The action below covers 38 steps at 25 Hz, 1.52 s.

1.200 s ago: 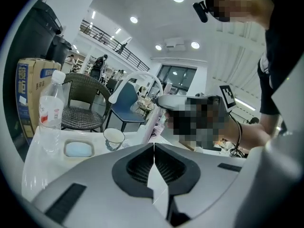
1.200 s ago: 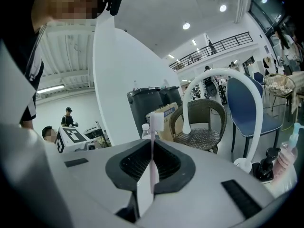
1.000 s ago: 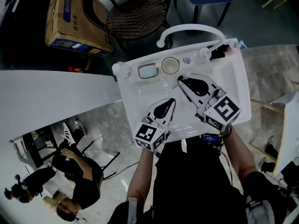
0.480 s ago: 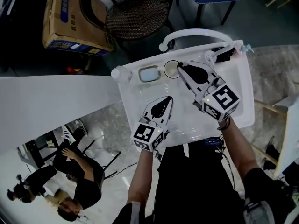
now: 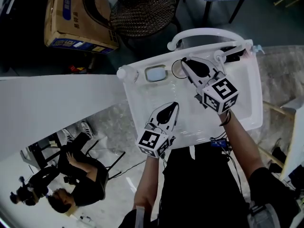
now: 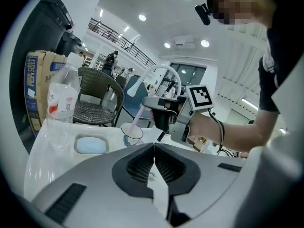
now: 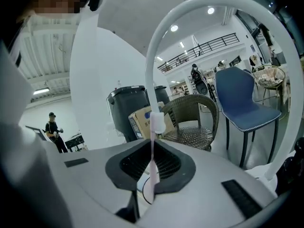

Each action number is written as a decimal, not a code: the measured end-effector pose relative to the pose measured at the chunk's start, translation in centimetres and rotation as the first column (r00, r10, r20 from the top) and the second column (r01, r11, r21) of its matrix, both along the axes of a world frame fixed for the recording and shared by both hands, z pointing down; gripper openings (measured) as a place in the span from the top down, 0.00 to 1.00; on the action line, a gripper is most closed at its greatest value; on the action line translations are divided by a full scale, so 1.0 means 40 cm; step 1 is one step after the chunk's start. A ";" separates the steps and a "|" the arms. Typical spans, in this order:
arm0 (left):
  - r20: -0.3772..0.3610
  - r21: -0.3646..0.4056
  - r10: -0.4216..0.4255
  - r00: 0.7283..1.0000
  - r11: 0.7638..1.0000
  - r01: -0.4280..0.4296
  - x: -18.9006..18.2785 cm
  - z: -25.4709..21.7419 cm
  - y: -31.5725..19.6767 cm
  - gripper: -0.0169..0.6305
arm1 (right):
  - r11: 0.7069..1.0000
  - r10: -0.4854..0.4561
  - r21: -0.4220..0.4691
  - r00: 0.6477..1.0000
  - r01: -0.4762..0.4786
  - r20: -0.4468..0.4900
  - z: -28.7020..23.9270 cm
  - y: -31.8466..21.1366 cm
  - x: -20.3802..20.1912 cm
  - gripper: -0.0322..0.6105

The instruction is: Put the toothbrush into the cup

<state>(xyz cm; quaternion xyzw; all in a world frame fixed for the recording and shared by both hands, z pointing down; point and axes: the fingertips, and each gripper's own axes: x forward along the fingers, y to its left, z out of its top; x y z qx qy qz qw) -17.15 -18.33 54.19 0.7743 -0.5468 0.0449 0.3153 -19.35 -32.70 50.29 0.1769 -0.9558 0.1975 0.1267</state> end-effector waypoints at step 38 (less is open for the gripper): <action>-0.012 -0.015 -0.034 0.999 0.999 0.034 -0.007 0.022 0.054 0.95 | 0.994 0.043 -0.090 0.993 -0.053 -0.114 0.155 0.000 0.019 0.62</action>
